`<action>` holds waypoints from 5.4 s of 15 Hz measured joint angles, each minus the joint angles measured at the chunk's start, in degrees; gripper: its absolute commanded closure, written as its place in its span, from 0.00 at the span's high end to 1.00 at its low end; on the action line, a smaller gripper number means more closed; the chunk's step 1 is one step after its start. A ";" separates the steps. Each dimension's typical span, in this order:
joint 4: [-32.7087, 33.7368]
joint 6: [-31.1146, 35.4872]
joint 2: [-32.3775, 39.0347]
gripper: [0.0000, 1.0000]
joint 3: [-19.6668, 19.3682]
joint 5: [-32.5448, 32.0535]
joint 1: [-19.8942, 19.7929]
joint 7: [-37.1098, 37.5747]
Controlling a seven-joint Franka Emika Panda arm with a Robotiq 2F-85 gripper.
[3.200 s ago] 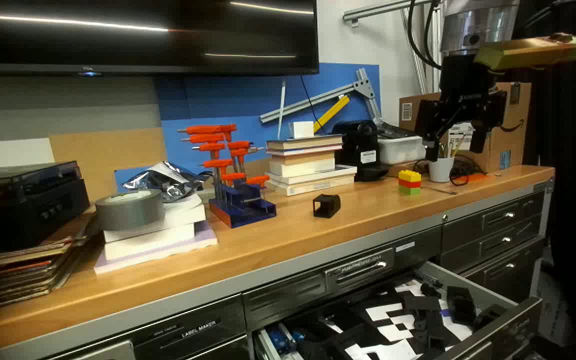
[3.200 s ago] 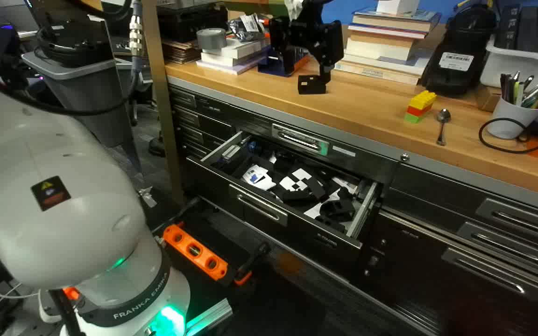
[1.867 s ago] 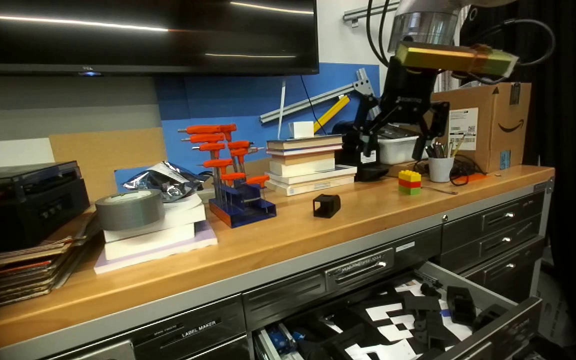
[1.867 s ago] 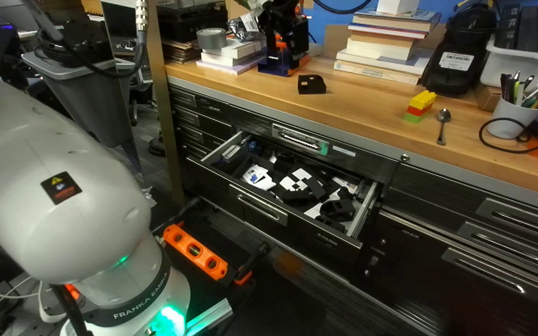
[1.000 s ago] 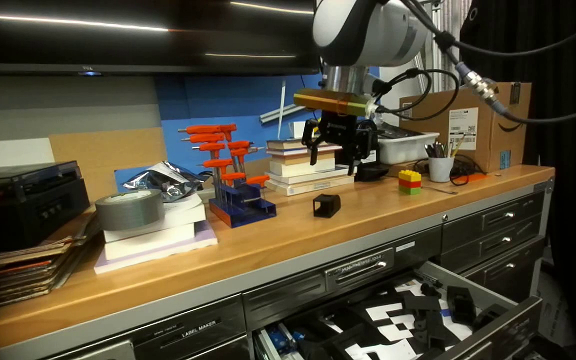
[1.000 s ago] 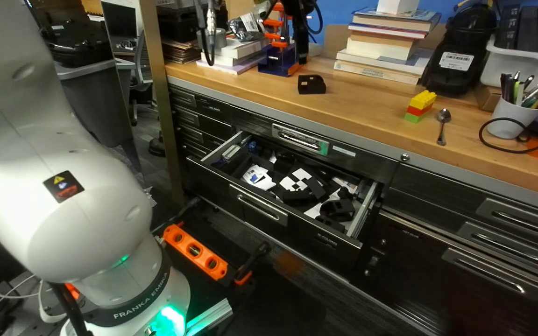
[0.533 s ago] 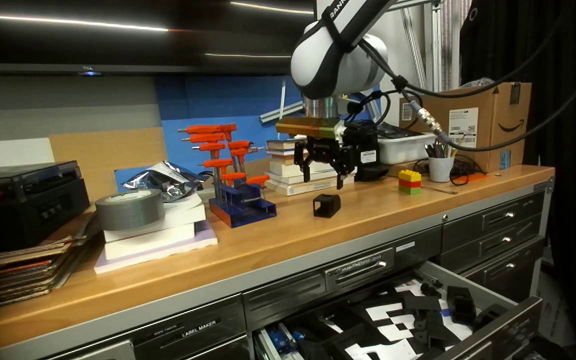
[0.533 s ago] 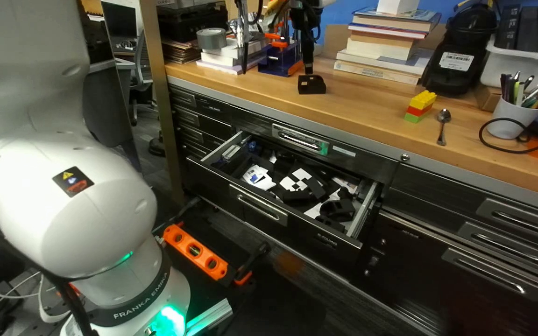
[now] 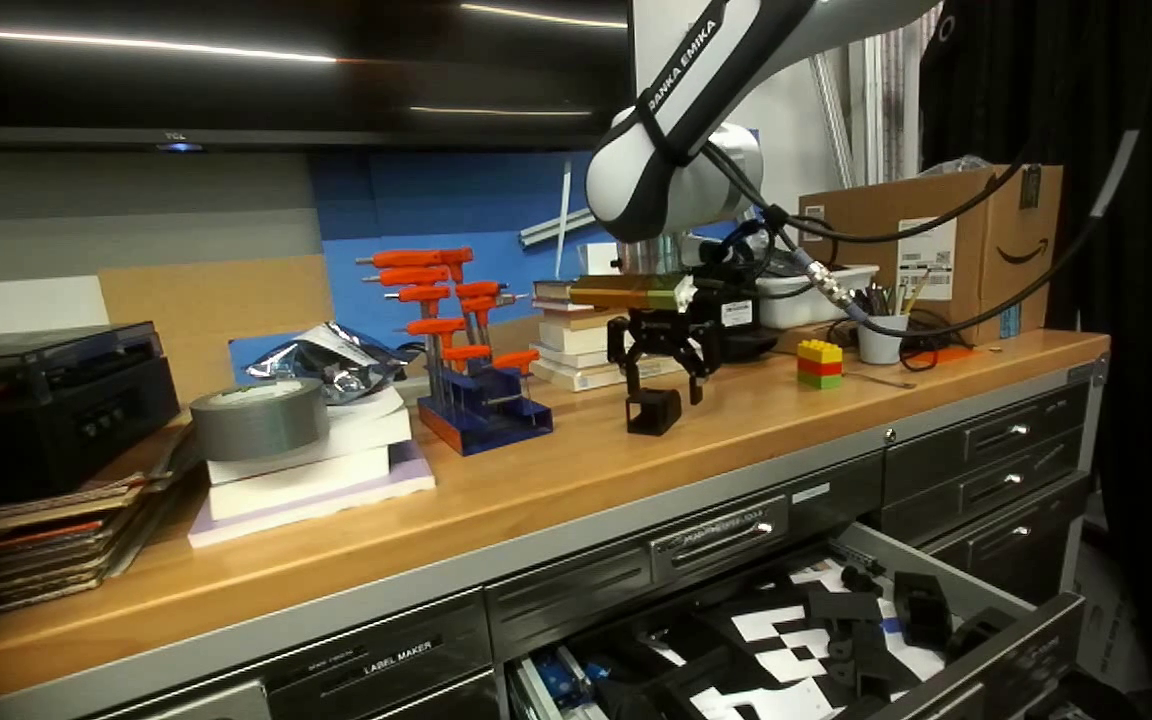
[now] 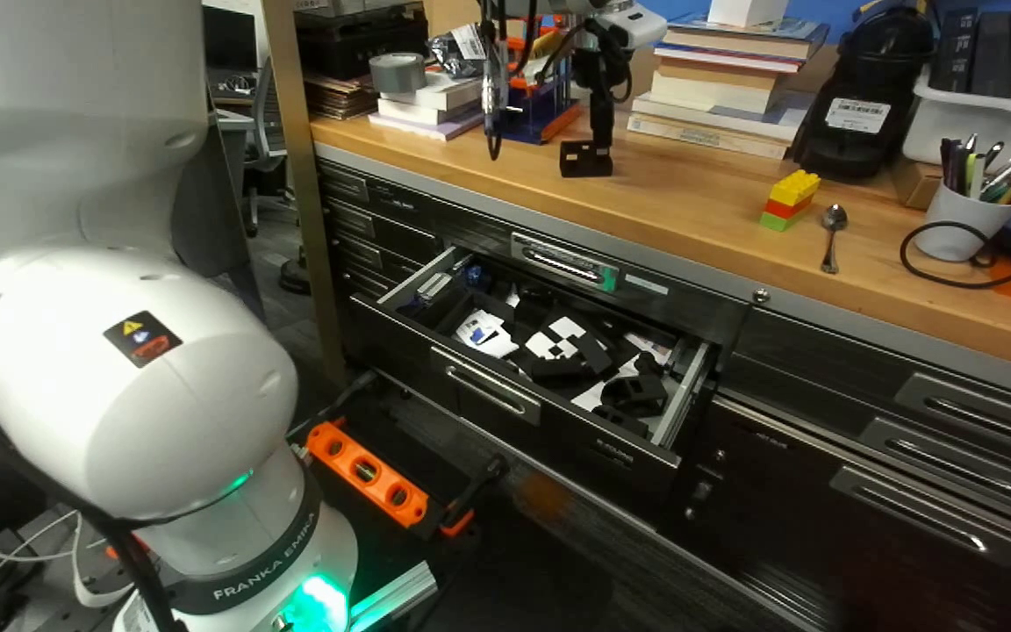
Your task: Put the black object in the top drawer
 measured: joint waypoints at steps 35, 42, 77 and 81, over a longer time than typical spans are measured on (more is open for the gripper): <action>0.74 -10.39 -1.85 0.31 -2.76 10.94 -2.24 -25.82; -14.27 -10.00 -12.46 0.31 -4.24 11.78 -4.75 -31.34; -33.20 15.25 -6.80 0.31 -0.64 14.25 -5.12 -67.68; -29.38 14.78 -2.27 0.31 -0.29 14.62 -6.08 -74.09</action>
